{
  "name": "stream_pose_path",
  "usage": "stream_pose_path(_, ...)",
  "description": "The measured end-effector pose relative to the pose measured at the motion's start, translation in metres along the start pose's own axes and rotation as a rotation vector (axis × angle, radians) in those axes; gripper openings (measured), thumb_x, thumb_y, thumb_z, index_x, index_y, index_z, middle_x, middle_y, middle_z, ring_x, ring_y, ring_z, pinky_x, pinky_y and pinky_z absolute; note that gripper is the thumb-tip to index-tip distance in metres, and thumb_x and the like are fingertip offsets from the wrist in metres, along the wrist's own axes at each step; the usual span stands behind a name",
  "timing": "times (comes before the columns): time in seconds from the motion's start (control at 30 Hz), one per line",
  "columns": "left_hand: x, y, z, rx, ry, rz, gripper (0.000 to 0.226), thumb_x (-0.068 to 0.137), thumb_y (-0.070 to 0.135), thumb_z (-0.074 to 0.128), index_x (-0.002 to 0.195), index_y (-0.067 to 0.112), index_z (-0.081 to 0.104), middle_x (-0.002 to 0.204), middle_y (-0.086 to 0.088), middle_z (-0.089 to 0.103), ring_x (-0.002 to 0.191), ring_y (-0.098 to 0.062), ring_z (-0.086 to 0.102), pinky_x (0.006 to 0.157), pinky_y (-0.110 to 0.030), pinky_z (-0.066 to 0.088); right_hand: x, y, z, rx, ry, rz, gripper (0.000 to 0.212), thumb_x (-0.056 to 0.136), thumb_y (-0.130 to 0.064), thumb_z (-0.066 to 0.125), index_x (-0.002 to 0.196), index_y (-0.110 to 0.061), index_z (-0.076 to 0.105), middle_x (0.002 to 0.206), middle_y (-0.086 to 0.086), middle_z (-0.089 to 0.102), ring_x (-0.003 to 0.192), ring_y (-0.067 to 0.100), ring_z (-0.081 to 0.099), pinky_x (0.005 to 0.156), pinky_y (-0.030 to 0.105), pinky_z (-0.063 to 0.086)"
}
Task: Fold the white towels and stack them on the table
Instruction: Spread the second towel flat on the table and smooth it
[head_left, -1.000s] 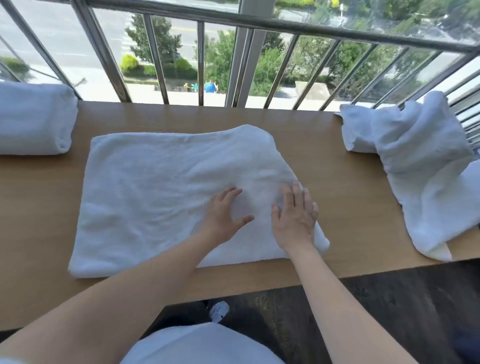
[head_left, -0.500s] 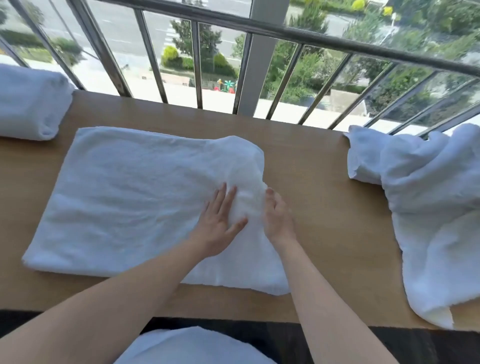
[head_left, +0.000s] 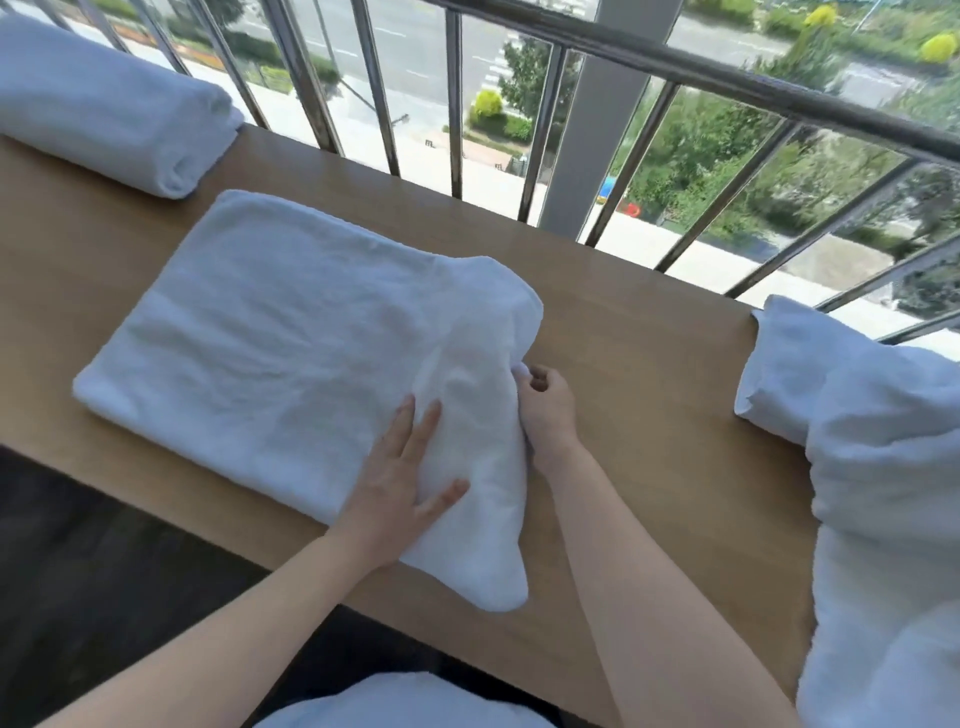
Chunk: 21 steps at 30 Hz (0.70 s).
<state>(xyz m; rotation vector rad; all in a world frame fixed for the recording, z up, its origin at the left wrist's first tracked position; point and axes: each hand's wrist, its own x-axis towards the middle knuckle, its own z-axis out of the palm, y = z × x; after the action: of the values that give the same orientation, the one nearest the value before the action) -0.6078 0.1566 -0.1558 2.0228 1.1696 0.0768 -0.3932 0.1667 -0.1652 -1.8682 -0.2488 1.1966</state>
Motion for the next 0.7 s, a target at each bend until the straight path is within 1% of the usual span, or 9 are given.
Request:
stream_pose_path(0.07,-0.018,0.005,0.007,-0.007,-0.008,-0.005,0.095,0.082,0.083,0.041,0.15,0.055,-0.018,0.16,0.021,-0.03,0.15,-0.003,-0.02,0.124,-0.037,0.002,-0.001,-0.005,0.002,0.038,-0.084,0.082,0.032,0.092,-0.038,0.068,0.1,-0.007,0.07,0.095,0.004,0.077,0.083,0.022,0.073,0.067,0.033,0.061)
stream_pose_path(0.13,-0.03,0.011,0.013,0.01,-0.019,-0.004,0.099,0.079,0.085,0.045,0.15,0.056,-0.018,0.157,0.022,-0.037,0.148,-0.004,-0.027,0.124,-0.041,0.002,-0.002,-0.006,0.003,-0.001,-0.143,0.145,0.042,0.094,-0.037,0.068,0.098,0.004,0.068,0.098,0.014,0.075,0.082,0.028,0.07,0.072,0.043,0.059)
stream_pose_path(0.17,-0.034,0.013,0.014,0.03,-0.026,0.0,0.101,0.078,0.085,0.047,0.15,0.055,-0.018,0.155,0.021,-0.039,0.147,-0.006,-0.03,0.125,-0.044,0.002,-0.004,-0.006,0.002,-0.023,-0.16,0.157,0.038,0.093,-0.035,0.069,0.098,0.003,0.067,0.096,0.014,0.074,0.079,0.027,0.069,0.068,0.043,0.06)
stream_pose_path(0.27,-0.043,0.018,0.016,0.062,-0.067,0.02,0.116,0.067,0.089,0.056,0.15,0.055,-0.018,0.153,0.018,-0.044,0.145,-0.01,-0.037,0.124,-0.053,0.002,-0.014,-0.008,-0.002,0.007,-0.184,0.161,0.028,0.088,-0.026,0.073,0.107,-0.007,0.063,0.08,0.001,0.073,0.058,0.013,0.068,0.046,0.025,0.051)
stream_pose_path(0.37,-0.053,0.018,0.016,0.218,-0.135,0.152,0.132,0.06,0.082,0.068,0.152,0.049,-0.021,0.158,0.011,-0.039,0.147,-0.017,-0.035,0.122,-0.06,0.0,-0.028,-0.007,-0.003,0.111,-0.243,0.171,0.042,0.08,-0.029,0.076,0.116,-0.014,0.059,0.08,-0.003,0.075,0.058,0.011,0.069,0.05,0.027,0.055)
stream_pose_path(0.43,-0.059,0.021,0.019,0.437,-0.114,0.329,0.133,0.061,0.072,0.076,0.157,0.041,-0.011,0.166,0.002,-0.02,0.153,-0.029,-0.016,0.12,-0.063,0.005,-0.038,-0.003,-0.002,0.156,-0.305,0.209,0.051,0.079,-0.042,0.077,0.121,-0.017,0.061,0.099,0.0,0.077,0.083,0.02,0.076,0.069,0.039,0.062)
stream_pose_path(0.53,-0.066,0.032,0.02,0.711,-0.004,0.465,0.117,0.052,0.053,0.091,0.154,0.034,0.036,0.162,-0.001,0.029,0.147,-0.033,0.031,0.112,-0.056,0.038,-0.048,0.006,-0.005,0.225,-0.438,0.323,0.053,0.084,-0.052,0.071,0.118,-0.012,0.073,0.119,0.011,0.072,0.106,0.031,0.071,0.086,0.044,0.059)
stream_pose_path(0.6,-0.067,0.038,0.022,0.731,0.088,0.569,0.086,0.051,0.04,0.095,0.131,0.034,0.065,0.152,0.005,0.048,0.139,-0.027,0.047,0.106,-0.043,0.047,-0.053,0.01,-0.008,0.258,-0.533,0.37,0.059,0.083,-0.06,0.07,0.117,-0.013,0.075,0.124,0.012,0.07,0.111,0.033,0.069,0.089,0.046,0.057)
stream_pose_path(0.7,-0.064,0.047,0.019,0.61,0.262,0.671,0.042,0.061,0.002,0.083,0.095,0.026,0.074,0.13,0.005,0.067,0.129,-0.028,0.058,0.088,-0.036,0.055,-0.056,0.01,-0.011,0.264,-0.646,0.436,0.075,0.073,-0.066,0.075,0.127,-0.014,0.069,0.132,0.011,0.066,0.119,0.034,0.064,0.104,0.051,0.048)
